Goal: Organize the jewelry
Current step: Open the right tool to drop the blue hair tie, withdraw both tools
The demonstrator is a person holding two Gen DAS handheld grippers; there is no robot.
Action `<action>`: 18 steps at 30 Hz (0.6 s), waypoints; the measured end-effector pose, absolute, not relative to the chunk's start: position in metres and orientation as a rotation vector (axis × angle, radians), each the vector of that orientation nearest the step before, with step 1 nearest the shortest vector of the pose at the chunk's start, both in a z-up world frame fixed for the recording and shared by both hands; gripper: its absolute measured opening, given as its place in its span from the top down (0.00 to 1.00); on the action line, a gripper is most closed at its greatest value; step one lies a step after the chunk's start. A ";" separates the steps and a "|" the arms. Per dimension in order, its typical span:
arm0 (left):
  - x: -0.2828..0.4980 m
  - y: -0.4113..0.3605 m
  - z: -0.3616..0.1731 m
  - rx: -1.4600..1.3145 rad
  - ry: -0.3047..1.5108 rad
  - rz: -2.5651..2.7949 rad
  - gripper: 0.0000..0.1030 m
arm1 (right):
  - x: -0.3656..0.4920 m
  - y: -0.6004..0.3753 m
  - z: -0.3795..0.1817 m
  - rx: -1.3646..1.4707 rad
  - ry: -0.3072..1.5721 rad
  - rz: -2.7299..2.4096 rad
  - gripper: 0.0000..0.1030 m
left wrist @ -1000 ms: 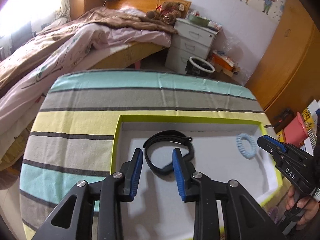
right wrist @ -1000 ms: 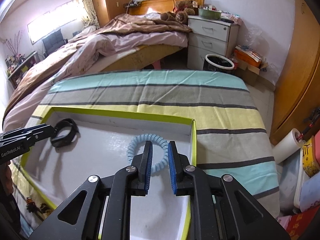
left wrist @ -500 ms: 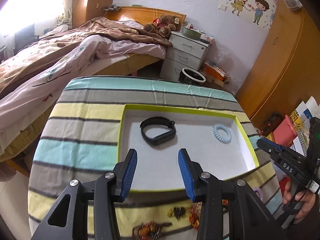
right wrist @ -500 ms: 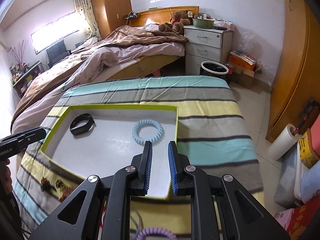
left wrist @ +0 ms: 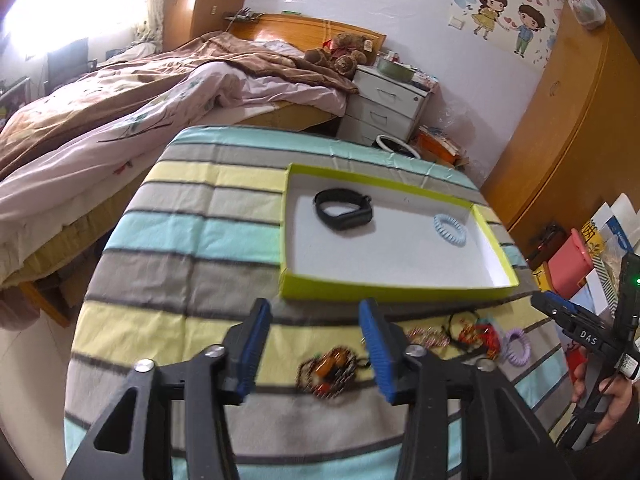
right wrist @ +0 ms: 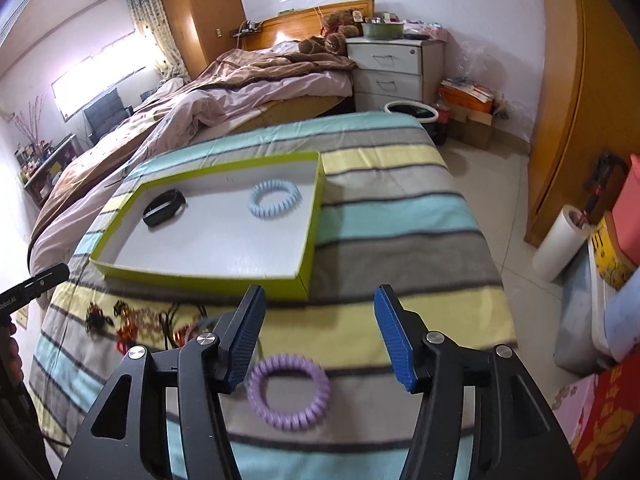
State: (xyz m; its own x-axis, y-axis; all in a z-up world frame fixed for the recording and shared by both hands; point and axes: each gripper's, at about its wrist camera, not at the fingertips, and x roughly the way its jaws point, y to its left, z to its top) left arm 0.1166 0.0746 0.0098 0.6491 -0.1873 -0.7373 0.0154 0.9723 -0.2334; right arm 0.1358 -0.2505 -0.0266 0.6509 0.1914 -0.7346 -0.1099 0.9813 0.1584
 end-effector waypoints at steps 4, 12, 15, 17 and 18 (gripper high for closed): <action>0.107 0.082 0.004 -0.239 0.863 -0.124 0.50 | 0.124 -0.251 -0.036 0.077 0.871 0.150 0.44; 0.083 0.085 -0.002 -0.234 0.839 -0.136 0.50 | 0.109 -0.254 -0.051 0.062 0.922 0.130 0.44; 0.080 0.086 -0.002 -0.237 0.838 -0.143 0.50 | 0.106 -0.251 -0.053 0.056 0.927 0.150 0.44; 0.077 0.087 -0.003 -0.251 0.837 -0.157 0.50 | 0.105 -0.247 -0.055 0.040 0.933 0.164 0.45; 0.078 0.088 -0.003 -0.255 0.837 -0.160 0.50 | 0.105 -0.245 -0.056 0.029 0.939 0.167 0.45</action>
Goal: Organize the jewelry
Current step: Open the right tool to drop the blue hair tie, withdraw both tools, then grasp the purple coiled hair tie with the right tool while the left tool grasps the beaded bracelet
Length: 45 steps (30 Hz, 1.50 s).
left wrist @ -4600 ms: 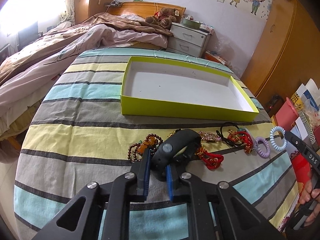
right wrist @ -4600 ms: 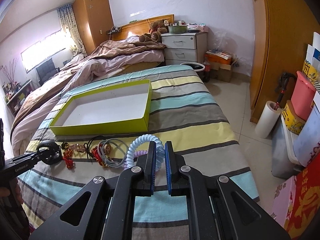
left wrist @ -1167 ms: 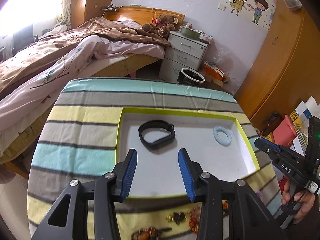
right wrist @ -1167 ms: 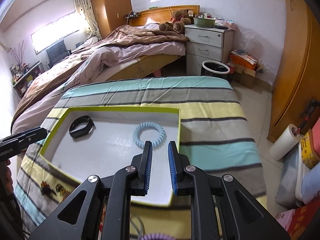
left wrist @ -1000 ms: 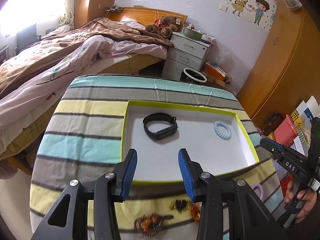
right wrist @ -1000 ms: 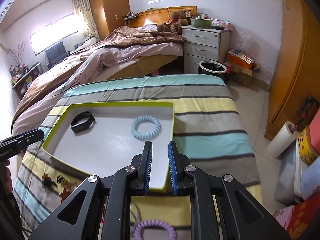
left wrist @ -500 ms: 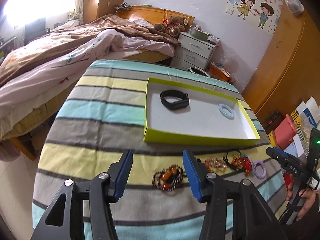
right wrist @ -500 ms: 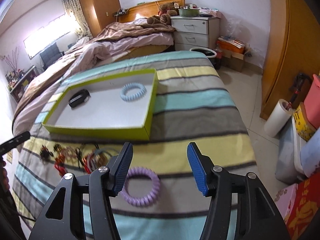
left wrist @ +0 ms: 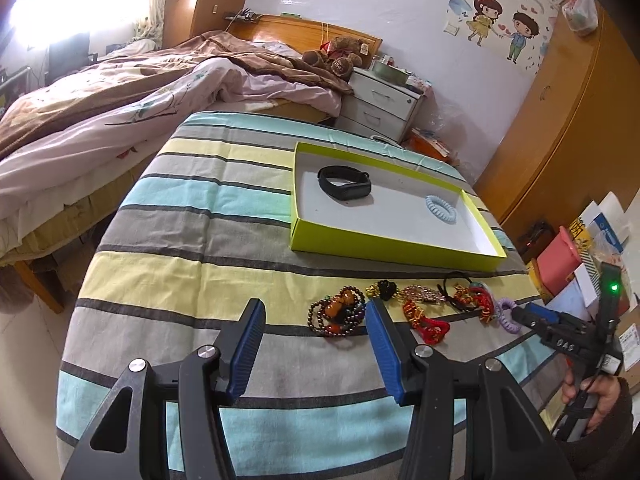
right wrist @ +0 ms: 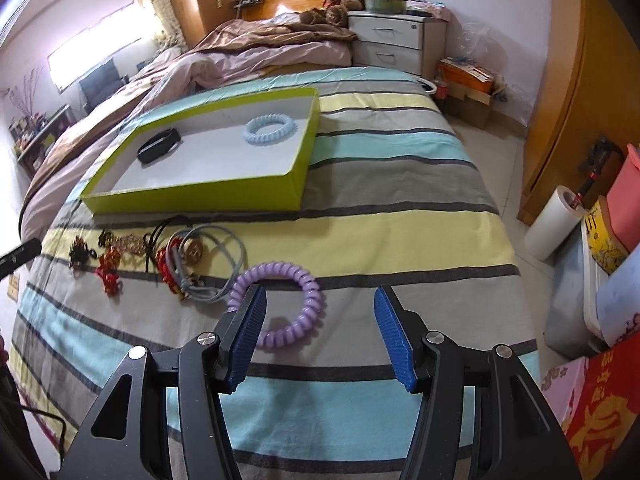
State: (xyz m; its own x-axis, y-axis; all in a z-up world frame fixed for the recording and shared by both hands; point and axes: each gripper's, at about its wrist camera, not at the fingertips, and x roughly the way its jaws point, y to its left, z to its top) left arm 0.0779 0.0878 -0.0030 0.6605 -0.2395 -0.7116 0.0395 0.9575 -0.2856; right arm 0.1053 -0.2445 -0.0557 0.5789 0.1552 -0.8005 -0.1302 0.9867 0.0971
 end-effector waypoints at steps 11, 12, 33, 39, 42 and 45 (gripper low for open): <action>0.082 0.084 -0.015 -0.267 0.900 -0.222 0.45 | 0.101 -0.232 -0.059 -0.084 0.939 0.128 0.89; 0.082 0.082 -0.016 -0.259 0.904 -0.225 0.45 | 0.100 -0.231 -0.059 -0.085 0.937 0.126 0.90; 0.115 0.046 -0.037 -0.026 0.962 -0.211 0.45 | 0.086 -0.245 -0.031 0.052 0.837 0.100 0.91; 0.122 0.043 -0.039 -0.002 0.959 -0.197 0.45 | 0.086 -0.241 -0.029 0.057 0.830 0.115 0.91; 0.122 0.040 -0.039 0.017 0.962 -0.193 0.50 | 0.086 -0.239 -0.028 0.055 0.827 0.122 0.91; 0.122 0.041 -0.039 0.017 0.958 -0.197 0.63 | 0.086 -0.239 -0.028 0.055 0.824 0.126 0.91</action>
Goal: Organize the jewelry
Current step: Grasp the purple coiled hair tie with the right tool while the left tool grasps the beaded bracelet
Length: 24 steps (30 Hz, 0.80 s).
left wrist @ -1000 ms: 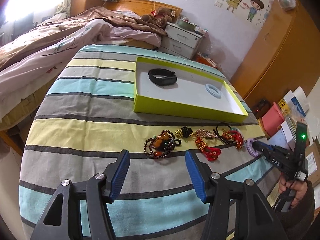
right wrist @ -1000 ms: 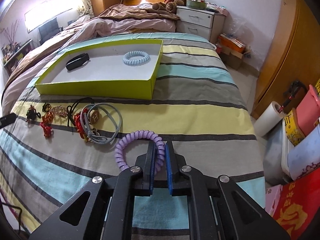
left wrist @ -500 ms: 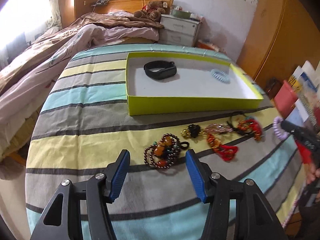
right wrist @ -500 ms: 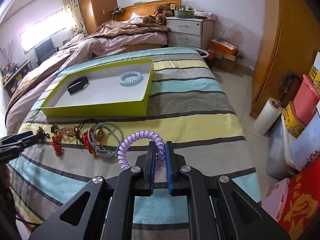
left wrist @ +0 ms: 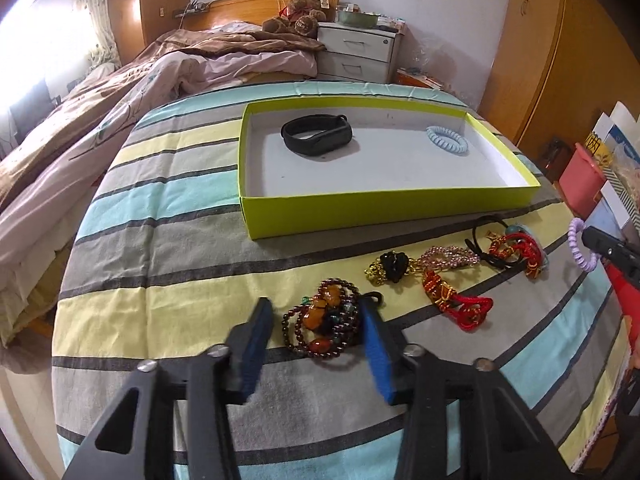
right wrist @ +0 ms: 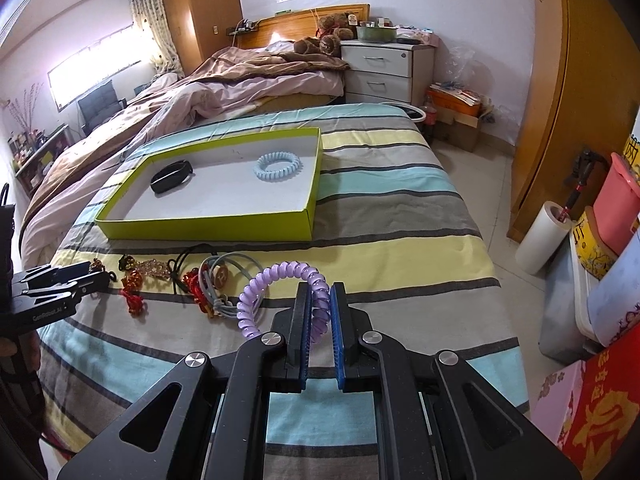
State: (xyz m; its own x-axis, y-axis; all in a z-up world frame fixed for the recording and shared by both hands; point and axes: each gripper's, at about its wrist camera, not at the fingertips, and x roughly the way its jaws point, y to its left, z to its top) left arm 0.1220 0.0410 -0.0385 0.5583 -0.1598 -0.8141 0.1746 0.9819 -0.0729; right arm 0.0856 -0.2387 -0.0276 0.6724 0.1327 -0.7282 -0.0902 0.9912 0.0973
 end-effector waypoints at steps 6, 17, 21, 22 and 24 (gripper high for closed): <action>0.120 0.041 -0.037 0.015 0.954 -0.202 0.72 | 0.086 -0.237 -0.028 0.056 0.823 0.129 0.91; 0.114 0.048 -0.024 -0.011 0.918 -0.190 0.73 | 0.084 -0.238 -0.022 0.066 0.806 0.131 0.91; 0.111 0.047 -0.013 -0.011 0.893 -0.196 0.73 | 0.086 -0.238 -0.018 0.075 0.798 0.139 0.91; 0.110 0.047 -0.010 -0.011 0.885 -0.198 0.73 | 0.087 -0.238 -0.016 0.074 0.795 0.141 0.91; 0.110 0.046 -0.004 -0.017 0.874 -0.205 0.73 | 0.089 -0.236 -0.013 0.074 0.787 0.147 0.91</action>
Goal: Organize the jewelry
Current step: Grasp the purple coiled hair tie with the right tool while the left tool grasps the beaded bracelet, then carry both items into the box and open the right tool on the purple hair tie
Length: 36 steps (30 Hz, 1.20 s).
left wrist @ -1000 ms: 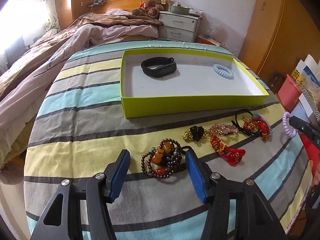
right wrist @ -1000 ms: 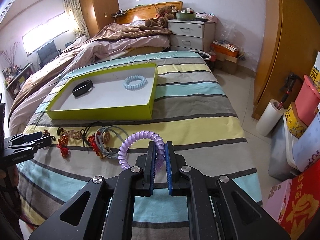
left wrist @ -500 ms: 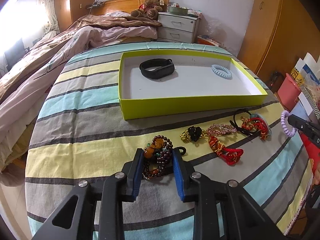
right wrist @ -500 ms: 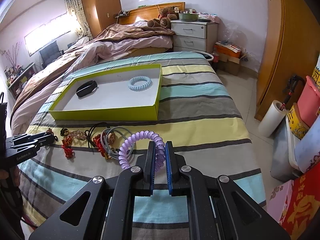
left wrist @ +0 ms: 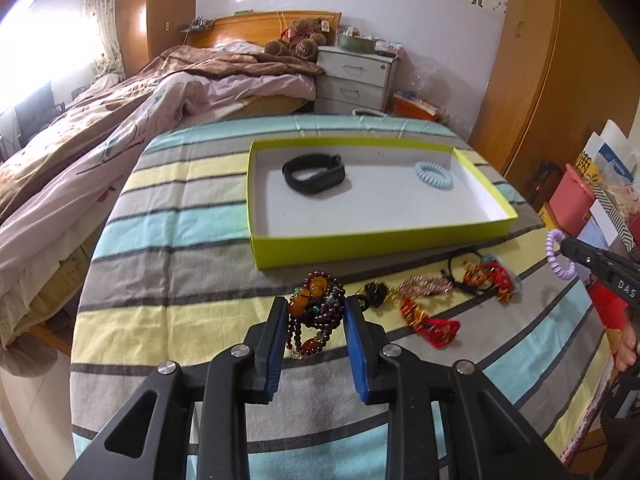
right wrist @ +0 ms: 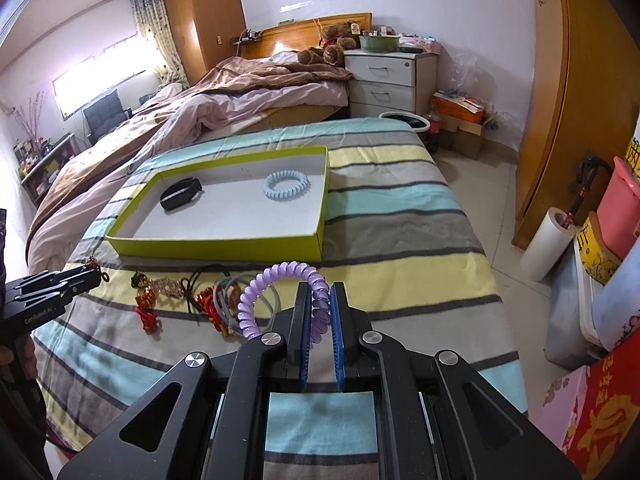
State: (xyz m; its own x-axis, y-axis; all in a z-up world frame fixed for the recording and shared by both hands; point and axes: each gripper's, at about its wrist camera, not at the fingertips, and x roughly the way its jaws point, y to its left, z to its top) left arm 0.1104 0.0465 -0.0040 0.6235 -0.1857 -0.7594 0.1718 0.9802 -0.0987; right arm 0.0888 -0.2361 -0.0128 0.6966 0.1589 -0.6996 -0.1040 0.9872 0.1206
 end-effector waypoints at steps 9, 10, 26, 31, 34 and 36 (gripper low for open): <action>0.130 0.036 0.013 -0.021 0.856 -0.244 0.73 | 0.121 -0.216 0.001 0.051 0.776 0.204 0.91; 0.133 0.034 0.014 -0.015 0.852 -0.244 0.73 | 0.126 -0.213 0.002 0.044 0.776 0.211 0.91; 0.195 0.026 0.006 -0.023 0.888 -0.245 0.73 | 0.228 -0.172 -0.013 -0.005 0.865 0.275 0.91; 0.211 0.028 -0.003 -0.020 0.909 -0.225 0.73 | 0.255 -0.161 -0.025 0.007 0.906 0.291 0.91; 0.219 0.030 -0.011 -0.012 0.928 -0.196 0.73 | 0.267 -0.156 -0.030 0.011 0.923 0.288 0.91; 0.221 0.031 -0.013 0.005 0.927 -0.190 0.73 | 0.273 -0.152 -0.034 0.007 0.933 0.293 0.91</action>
